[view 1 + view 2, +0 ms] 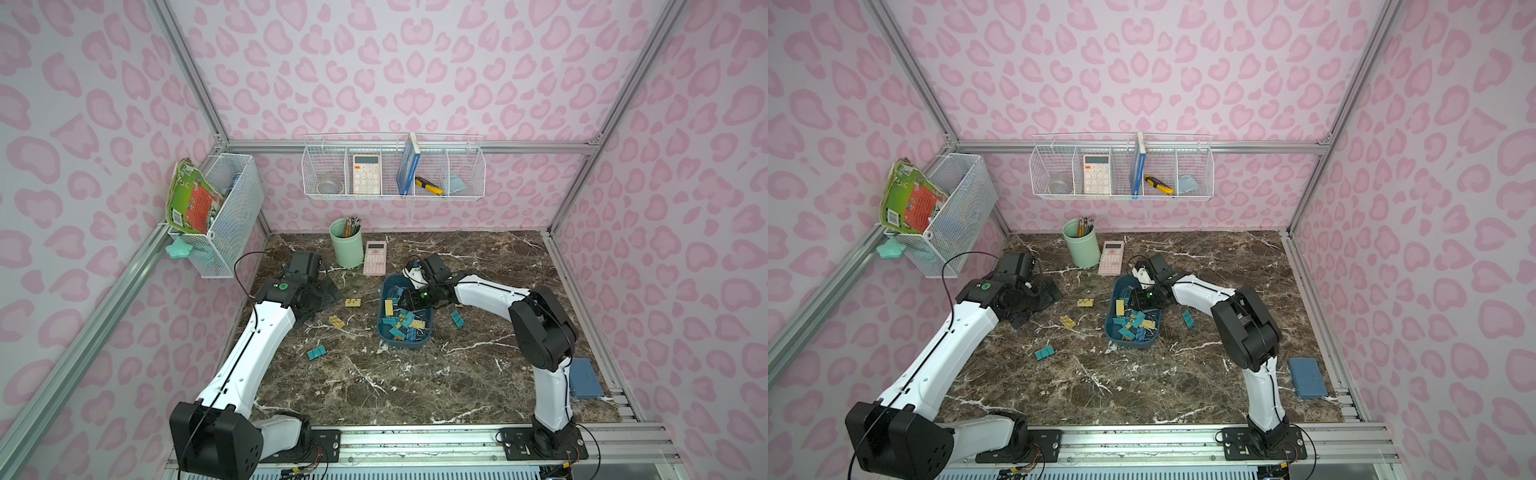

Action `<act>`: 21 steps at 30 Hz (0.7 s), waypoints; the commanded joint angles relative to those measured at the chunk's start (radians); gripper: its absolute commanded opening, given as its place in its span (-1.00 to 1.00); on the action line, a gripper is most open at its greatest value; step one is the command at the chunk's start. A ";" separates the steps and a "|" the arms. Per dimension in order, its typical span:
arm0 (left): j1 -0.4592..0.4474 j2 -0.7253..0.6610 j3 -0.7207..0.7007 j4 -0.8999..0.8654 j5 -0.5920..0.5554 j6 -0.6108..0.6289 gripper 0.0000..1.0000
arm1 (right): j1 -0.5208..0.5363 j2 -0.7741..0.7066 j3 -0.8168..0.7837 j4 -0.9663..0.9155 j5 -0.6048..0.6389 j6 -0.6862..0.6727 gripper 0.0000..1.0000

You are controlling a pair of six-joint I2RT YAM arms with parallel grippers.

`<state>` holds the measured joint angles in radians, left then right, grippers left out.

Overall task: Take out the binder clips from the storage box
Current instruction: Pick up the binder clip from the storage box.

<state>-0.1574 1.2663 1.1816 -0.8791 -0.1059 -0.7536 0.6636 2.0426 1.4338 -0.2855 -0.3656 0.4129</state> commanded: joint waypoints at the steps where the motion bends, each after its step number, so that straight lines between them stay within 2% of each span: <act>1: 0.001 -0.005 0.005 0.000 0.007 0.018 0.99 | 0.008 0.012 0.022 -0.040 0.037 -0.019 0.00; 6: 0.001 -0.007 0.001 0.000 0.006 0.017 0.98 | 0.017 0.019 0.025 -0.041 0.038 -0.017 0.02; 7: 0.001 -0.007 0.001 0.000 0.006 0.017 0.98 | 0.017 0.021 0.025 -0.040 0.032 -0.019 -0.10; 9: 0.001 -0.008 0.000 -0.001 0.005 0.017 0.99 | 0.015 0.020 0.024 -0.035 0.018 -0.015 -0.47; 13: 0.000 -0.014 -0.003 -0.001 0.003 0.017 0.99 | 0.018 -0.008 0.012 -0.011 0.001 0.000 -0.60; 17: 0.001 -0.016 -0.006 -0.001 0.005 0.017 0.98 | 0.016 -0.031 0.015 -0.008 -0.020 0.012 -0.99; 21: 0.001 -0.018 -0.002 0.003 0.011 0.017 0.98 | 0.007 -0.078 0.004 -0.005 -0.038 0.029 -1.00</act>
<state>-0.1574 1.2541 1.1755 -0.8776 -0.0986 -0.7517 0.6762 1.9923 1.4429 -0.2970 -0.3862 0.4229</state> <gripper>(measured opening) 0.992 0.072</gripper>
